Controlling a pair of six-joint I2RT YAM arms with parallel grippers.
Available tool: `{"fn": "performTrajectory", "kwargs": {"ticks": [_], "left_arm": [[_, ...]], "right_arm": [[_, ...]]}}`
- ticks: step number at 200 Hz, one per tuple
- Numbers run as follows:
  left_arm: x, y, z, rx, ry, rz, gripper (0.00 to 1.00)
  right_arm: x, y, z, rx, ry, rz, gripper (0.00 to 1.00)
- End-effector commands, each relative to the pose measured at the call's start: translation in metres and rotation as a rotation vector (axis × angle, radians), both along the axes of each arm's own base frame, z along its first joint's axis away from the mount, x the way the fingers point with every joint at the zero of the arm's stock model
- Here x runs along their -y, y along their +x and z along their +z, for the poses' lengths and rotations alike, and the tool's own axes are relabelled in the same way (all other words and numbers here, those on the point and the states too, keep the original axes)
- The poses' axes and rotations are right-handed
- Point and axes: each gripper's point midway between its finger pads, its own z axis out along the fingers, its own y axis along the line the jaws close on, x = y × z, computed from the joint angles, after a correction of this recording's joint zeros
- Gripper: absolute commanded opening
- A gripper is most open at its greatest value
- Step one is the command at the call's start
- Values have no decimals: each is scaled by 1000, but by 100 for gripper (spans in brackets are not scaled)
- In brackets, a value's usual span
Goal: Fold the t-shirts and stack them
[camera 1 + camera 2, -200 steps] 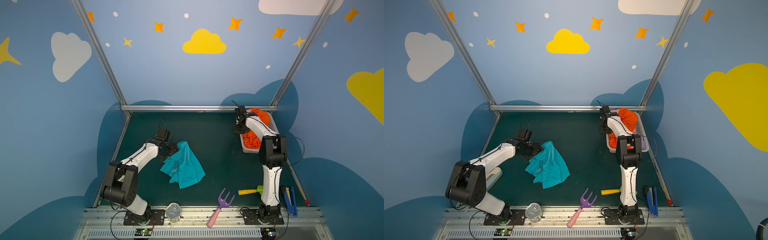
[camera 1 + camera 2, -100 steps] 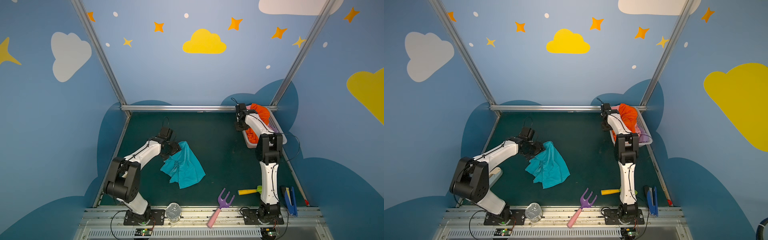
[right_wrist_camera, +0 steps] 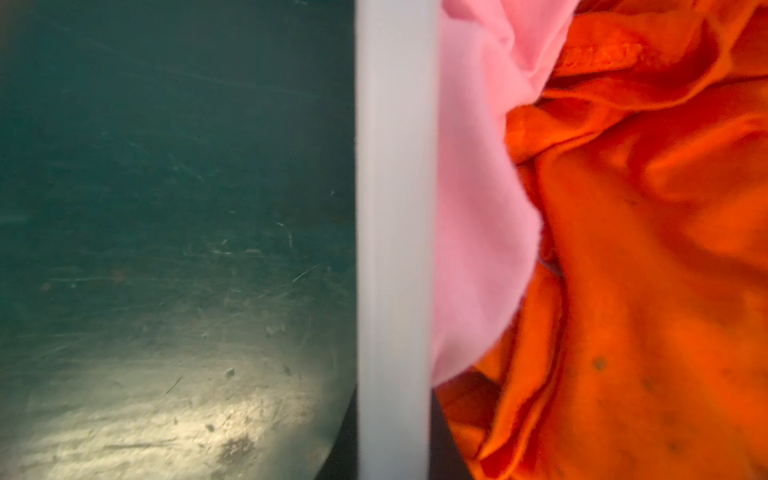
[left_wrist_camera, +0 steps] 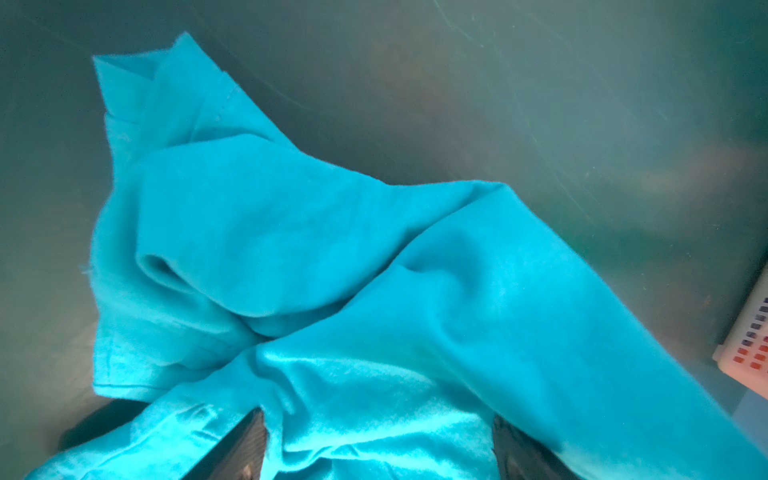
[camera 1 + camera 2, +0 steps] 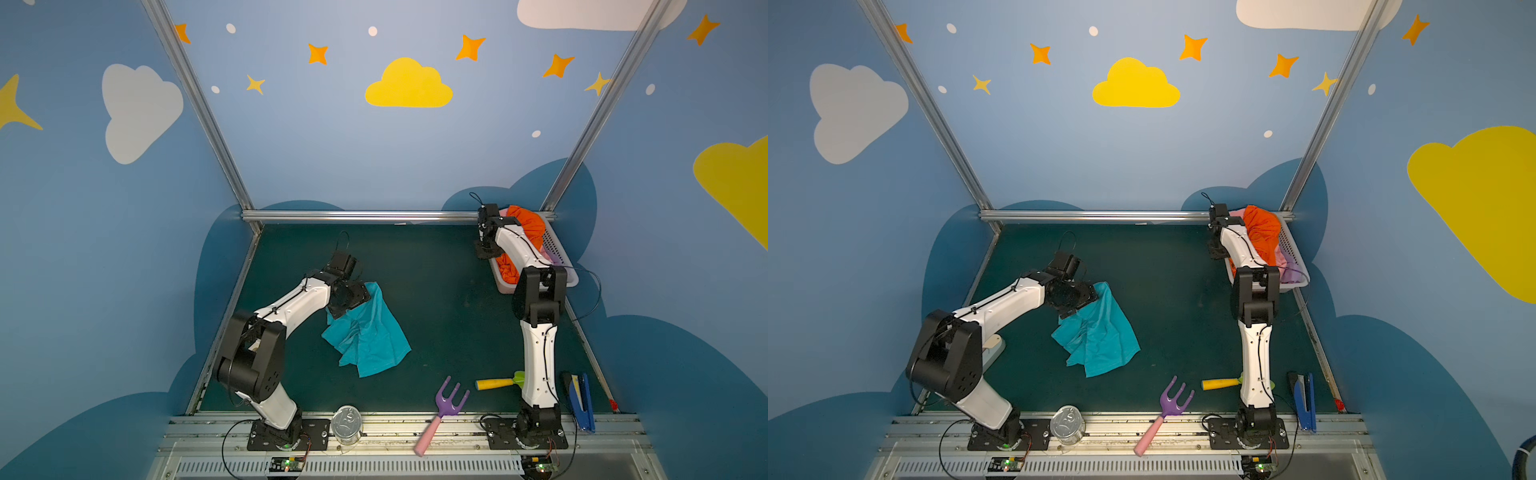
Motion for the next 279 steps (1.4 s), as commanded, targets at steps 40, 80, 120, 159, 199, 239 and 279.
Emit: {"fn": "performTrajectory", "kwargs": {"ticks": [40, 80, 120, 159, 199, 239, 279], "left_arm": [[-8, -17, 21, 18, 69, 20, 88], [-32, -53, 34, 30, 127, 66, 90], [-54, -85, 25, 37, 162, 94, 88], [-47, -83, 12, 38, 116, 91, 83], [-21, -75, -5, -31, 34, 14, 78], [-12, -82, -41, -127, 5, 7, 55], [-13, -79, -44, -151, 26, 6, 27]], "right_arm": [[-21, -14, 60, 117, 117, -62, 54], [-74, -68, 128, 269, 126, -40, 68], [-170, -166, 136, 279, 282, 157, 73], [-278, -280, 95, 81, 519, 518, 66], [-326, -362, 35, -174, 579, 538, 63], [-358, -396, -19, -349, 599, 522, 61], [-367, -388, -43, -381, 622, 478, 39]]}}
